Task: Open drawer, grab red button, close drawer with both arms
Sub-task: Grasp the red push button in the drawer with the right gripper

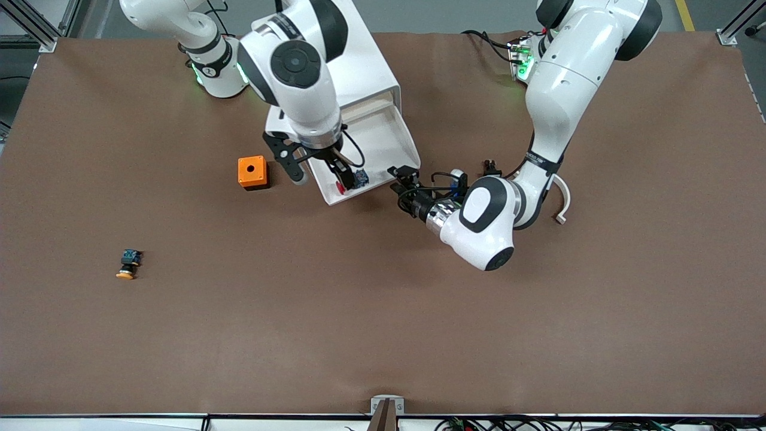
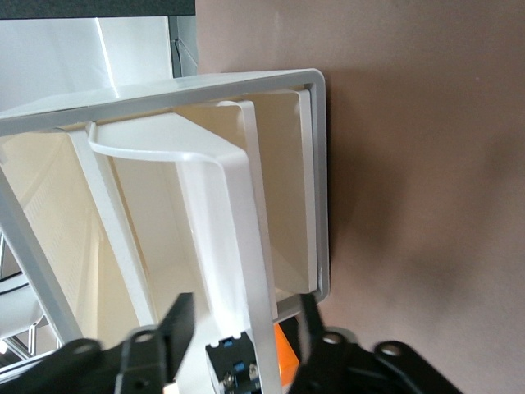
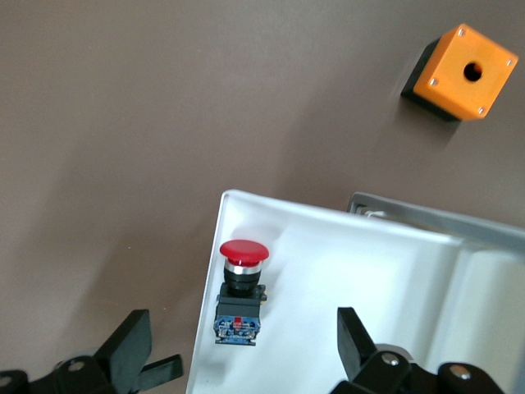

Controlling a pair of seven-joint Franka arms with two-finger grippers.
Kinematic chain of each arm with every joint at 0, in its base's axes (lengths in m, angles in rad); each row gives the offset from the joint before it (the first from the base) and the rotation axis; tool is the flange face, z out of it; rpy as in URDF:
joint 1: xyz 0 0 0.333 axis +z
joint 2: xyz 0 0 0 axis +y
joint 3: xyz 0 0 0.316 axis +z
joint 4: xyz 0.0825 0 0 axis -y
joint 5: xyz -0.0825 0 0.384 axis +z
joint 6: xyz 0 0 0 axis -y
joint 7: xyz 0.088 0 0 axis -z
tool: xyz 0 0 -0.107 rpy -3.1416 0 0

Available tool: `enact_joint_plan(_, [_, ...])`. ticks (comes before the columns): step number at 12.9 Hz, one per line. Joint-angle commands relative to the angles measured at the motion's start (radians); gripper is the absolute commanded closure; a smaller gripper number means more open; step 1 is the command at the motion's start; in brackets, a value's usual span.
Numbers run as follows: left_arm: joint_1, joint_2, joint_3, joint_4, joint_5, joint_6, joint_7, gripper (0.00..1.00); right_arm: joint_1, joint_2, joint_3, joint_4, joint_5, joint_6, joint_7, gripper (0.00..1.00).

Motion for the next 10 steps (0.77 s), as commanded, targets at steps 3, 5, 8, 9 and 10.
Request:
enact_joint_plan(3, [0.029,-0.009,0.062,0.053,0.012,-0.008,0.015,0.00,0.057,0.059,-0.007,-0.012,-0.033,0.061,0.099,0.00])
enact_joint_plan(5, [0.029,-0.012,0.119,0.065,0.038,-0.010,0.068,0.00,0.065,0.059,-0.007,-0.049,-0.033,0.099,0.103,0.00])
enact_joint_plan(8, [0.029,-0.029,0.202,0.076,0.124,-0.010,0.091,0.00,0.074,0.086,-0.009,-0.052,-0.053,0.109,0.120,0.00])
enact_joint_plan(9, [0.029,-0.037,0.211,0.082,0.170,-0.010,0.104,0.00,0.077,0.102,-0.007,-0.052,-0.062,0.130,0.132,0.00])
enact_joint_plan(10, [0.029,-0.052,0.217,0.082,0.239,-0.010,0.114,0.00,0.082,0.112,-0.007,-0.052,-0.064,0.138,0.138,0.00])
